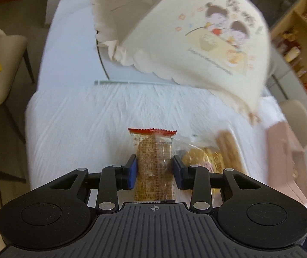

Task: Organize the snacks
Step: 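Grasp the brown wafer packet with the left tool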

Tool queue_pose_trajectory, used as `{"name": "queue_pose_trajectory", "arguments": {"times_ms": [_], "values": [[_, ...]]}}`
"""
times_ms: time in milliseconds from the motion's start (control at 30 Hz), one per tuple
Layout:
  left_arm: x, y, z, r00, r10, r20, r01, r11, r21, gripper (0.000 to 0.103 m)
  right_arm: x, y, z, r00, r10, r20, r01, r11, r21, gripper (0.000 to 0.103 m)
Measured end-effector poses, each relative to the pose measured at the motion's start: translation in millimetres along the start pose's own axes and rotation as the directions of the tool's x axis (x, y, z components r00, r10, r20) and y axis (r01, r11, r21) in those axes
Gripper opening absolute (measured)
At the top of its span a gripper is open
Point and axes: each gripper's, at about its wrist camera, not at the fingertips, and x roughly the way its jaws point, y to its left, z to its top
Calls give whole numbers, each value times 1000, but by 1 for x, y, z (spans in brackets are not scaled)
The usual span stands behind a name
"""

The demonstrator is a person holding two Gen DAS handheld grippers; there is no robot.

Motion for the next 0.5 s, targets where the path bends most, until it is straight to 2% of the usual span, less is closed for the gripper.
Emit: {"name": "queue_pose_trajectory", "arguments": {"times_ms": [100, 233, 267, 367, 500], "values": [[-29, 8, -28, 999, -36, 3, 37, 998, -55, 39, 18, 26, 1, 995, 100, -32, -101, 993, -63, 76], [-62, 15, -56, 998, -56, 32, 60, 989, -135, 39, 49, 62, 8, 975, 201, -96, -212, 970, -122, 76], [-70, 15, -62, 998, -54, 41, 59, 988, -146, 39, 54, 67, 10, 978, 189, -90, -201, 970, -138, 76], [-88, 16, -74, 997, -43, 59, 52, 984, -171, 39, 62, 78, 24, 991, 131, 0, -128, 971, -201, 74], [-105, 16, -89, 997, -41, 60, 52, 979, -199, 39, 74, 73, 48, 982, 191, 10, -188, 972, -144, 75]]}}
